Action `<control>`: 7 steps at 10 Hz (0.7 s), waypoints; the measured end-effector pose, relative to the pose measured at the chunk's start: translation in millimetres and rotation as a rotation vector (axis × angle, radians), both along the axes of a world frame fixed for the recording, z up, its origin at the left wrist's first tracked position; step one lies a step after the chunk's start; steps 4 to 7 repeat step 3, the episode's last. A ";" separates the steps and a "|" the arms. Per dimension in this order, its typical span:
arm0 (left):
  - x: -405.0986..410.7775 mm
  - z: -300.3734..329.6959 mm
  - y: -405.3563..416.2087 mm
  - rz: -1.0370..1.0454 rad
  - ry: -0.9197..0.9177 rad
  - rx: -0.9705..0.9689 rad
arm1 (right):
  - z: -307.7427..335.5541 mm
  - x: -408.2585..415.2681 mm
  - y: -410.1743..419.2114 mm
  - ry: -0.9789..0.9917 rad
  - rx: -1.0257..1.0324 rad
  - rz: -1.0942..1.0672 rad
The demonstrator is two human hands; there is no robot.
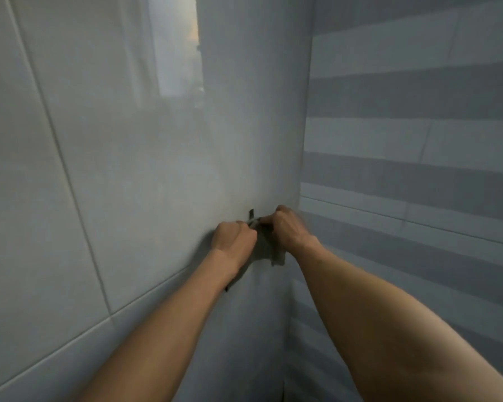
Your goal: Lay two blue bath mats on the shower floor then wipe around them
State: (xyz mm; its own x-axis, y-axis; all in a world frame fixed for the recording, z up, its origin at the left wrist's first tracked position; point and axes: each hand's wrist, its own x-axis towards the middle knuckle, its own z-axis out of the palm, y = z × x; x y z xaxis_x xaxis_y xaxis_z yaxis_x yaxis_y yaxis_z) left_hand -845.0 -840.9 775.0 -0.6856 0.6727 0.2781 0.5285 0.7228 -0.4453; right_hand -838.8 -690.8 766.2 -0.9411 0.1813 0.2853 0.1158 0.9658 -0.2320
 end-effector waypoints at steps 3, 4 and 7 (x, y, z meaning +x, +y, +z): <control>-2.8 -44.5 32.8 0.081 -0.352 -0.240 | -10.9 21.4 6.4 -0.090 -0.213 0.002; -2.8 -44.5 32.8 0.081 -0.352 -0.240 | -10.9 21.4 6.4 -0.090 -0.213 0.002; -2.8 -44.5 32.8 0.081 -0.352 -0.240 | -10.9 21.4 6.4 -0.090 -0.213 0.002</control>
